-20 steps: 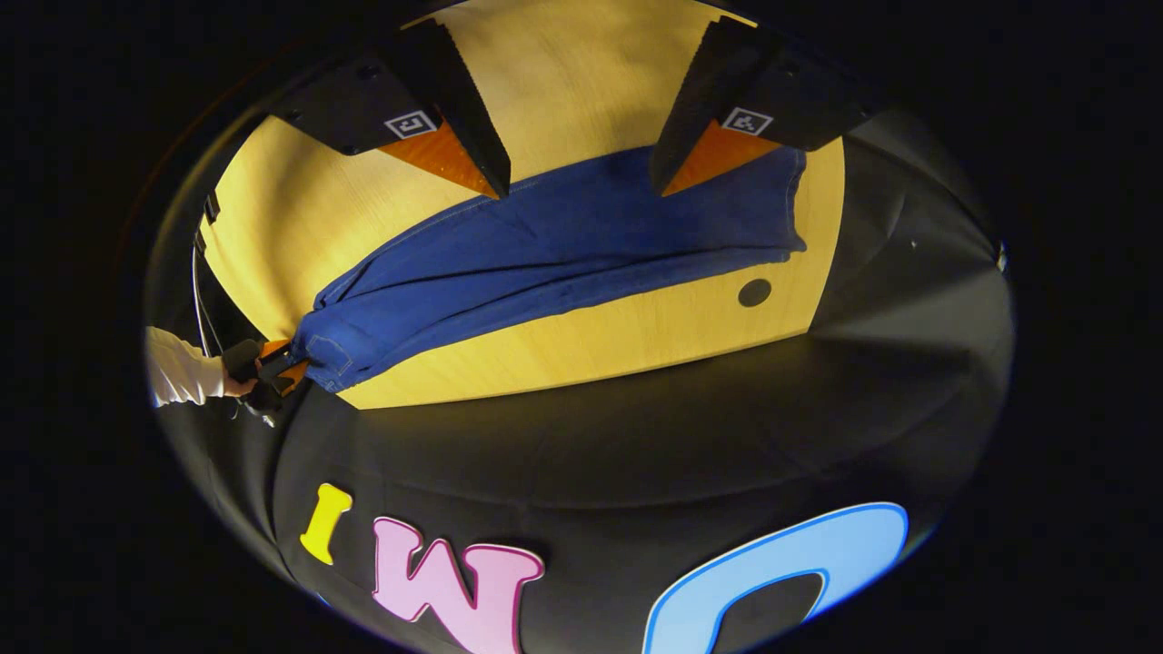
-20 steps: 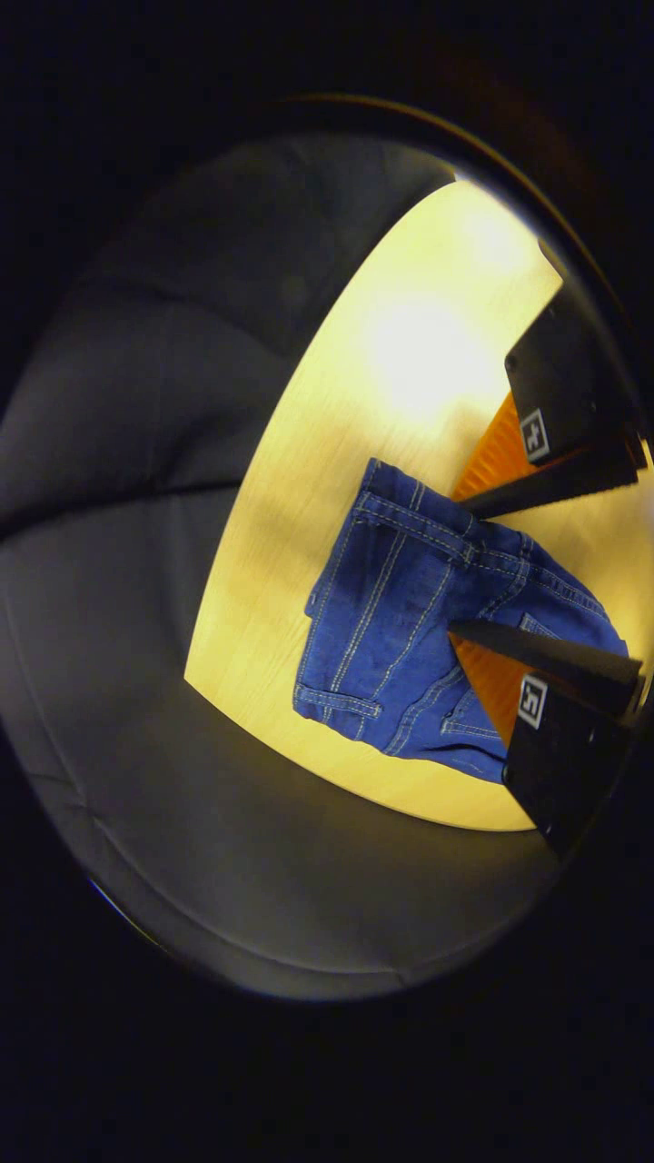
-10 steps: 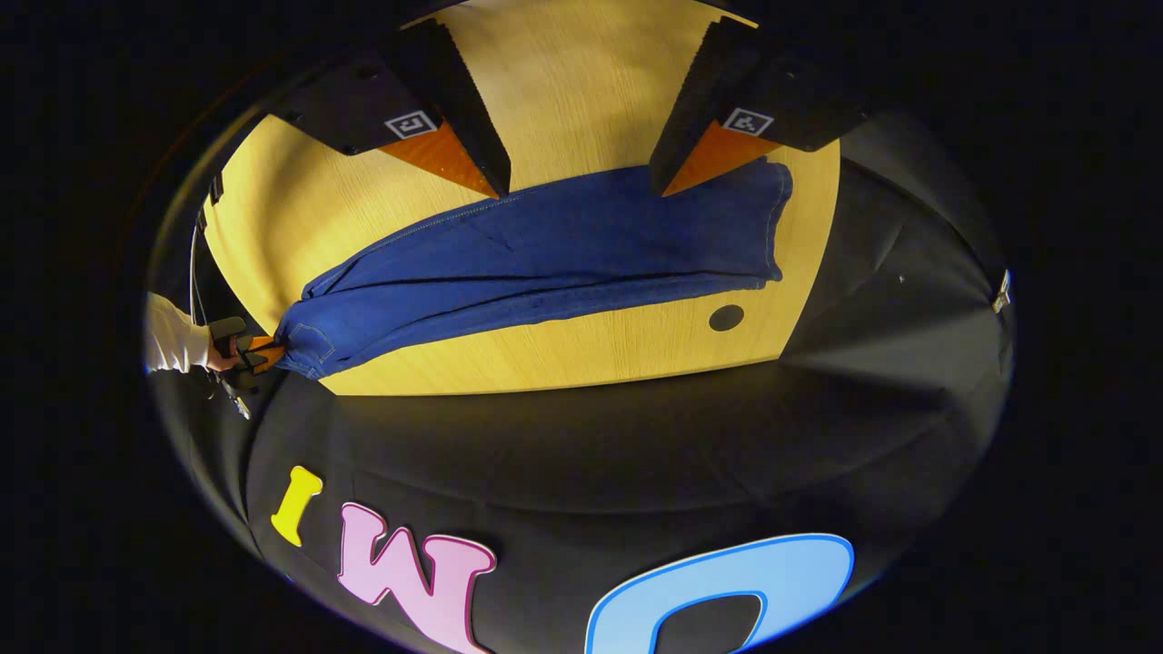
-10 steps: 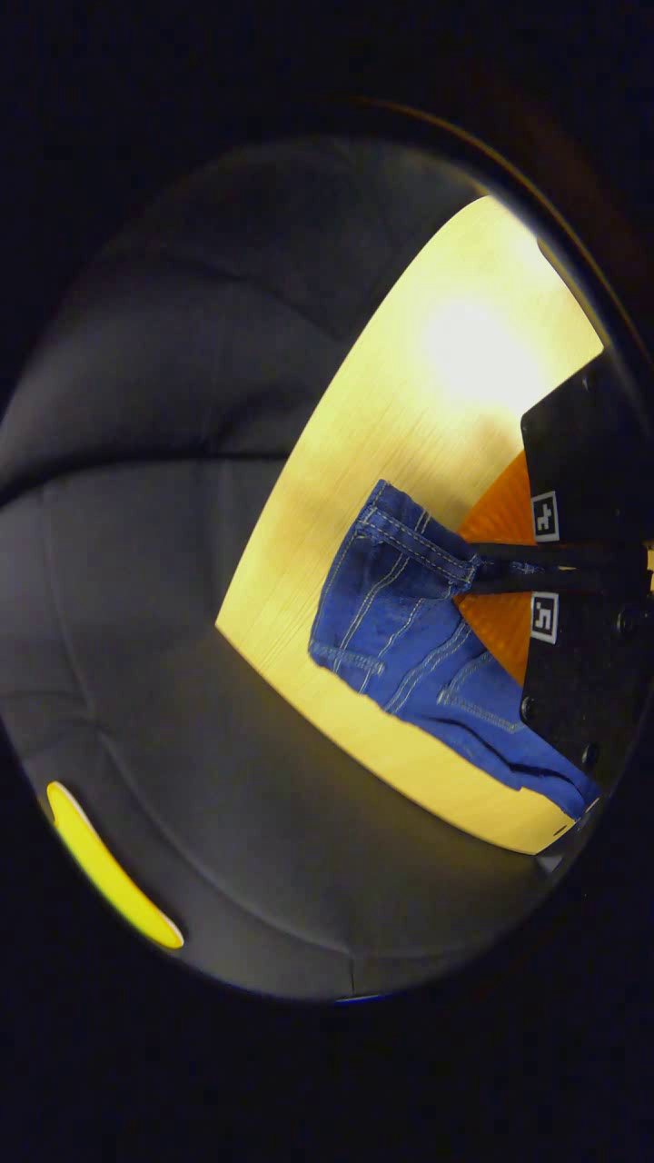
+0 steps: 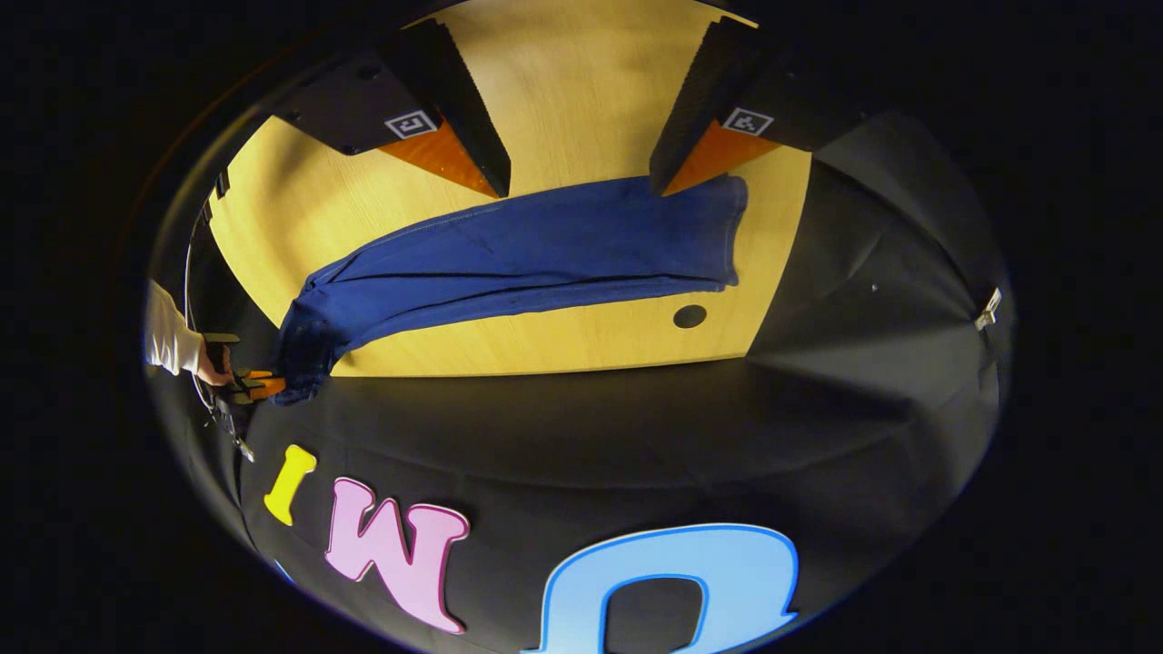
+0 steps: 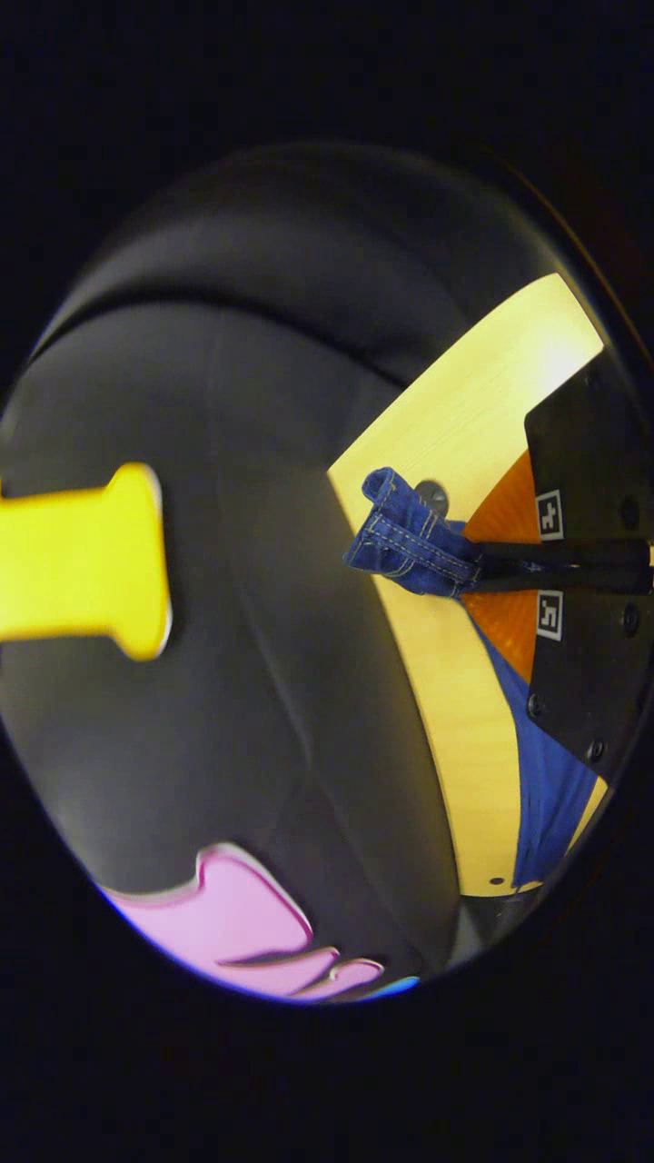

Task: Grasp the waist and the cuffs of the jeans and fold them to make the two legs overlap; first hold the waist and fold one-third of the jeans toward the cuffs, then hold the cuffs and fold the remaining one-third in the same direction to finish folding.

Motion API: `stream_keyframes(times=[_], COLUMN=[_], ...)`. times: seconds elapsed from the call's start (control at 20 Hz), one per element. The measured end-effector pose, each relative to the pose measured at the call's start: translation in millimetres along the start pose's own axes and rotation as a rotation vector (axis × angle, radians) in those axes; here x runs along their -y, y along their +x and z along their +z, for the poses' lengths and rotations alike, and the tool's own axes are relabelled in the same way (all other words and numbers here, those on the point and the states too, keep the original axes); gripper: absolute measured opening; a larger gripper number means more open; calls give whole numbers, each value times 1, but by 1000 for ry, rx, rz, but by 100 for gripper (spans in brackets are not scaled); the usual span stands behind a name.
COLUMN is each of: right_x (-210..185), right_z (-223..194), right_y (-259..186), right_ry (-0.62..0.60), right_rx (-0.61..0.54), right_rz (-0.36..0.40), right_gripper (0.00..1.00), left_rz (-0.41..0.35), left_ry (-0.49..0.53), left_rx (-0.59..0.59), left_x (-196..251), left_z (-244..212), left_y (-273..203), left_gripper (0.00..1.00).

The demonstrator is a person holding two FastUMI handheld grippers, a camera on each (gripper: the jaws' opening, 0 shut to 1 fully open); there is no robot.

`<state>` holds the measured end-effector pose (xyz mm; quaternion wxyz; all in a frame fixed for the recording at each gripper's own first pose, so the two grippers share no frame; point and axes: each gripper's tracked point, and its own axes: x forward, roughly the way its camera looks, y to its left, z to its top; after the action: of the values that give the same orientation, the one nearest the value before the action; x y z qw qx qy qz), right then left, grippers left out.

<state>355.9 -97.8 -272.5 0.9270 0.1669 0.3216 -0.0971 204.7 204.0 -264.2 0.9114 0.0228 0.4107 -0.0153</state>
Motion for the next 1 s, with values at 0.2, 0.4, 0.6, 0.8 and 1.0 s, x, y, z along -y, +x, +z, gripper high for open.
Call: stream_keyframes(times=[0.2,0.4,0.6,0.8,1.0], right_x=[-10,-40,-76,-76,-39], right_z=[0,-8,-15,-89,-145], right_y=[-31,-63,-106,-128,-138], right_ry=[-76,-178,-312,-422,-612], right_rx=[49,110,123,-42,-175], right_rz=[100,214,372,487,518], right_gripper=[5,5,5,5,5], left_rz=[17,40,70,87,92], left_ry=[-62,-104,-124,-161,-213], left_rx=[6,6,-19,-38,-79], left_x=[-17,-30,-43,-53,-61], left_z=[-13,-32,-57,-75,-90], left_y=[-14,-30,-41,-45,-36], left_gripper=[98,95,95,95,95])
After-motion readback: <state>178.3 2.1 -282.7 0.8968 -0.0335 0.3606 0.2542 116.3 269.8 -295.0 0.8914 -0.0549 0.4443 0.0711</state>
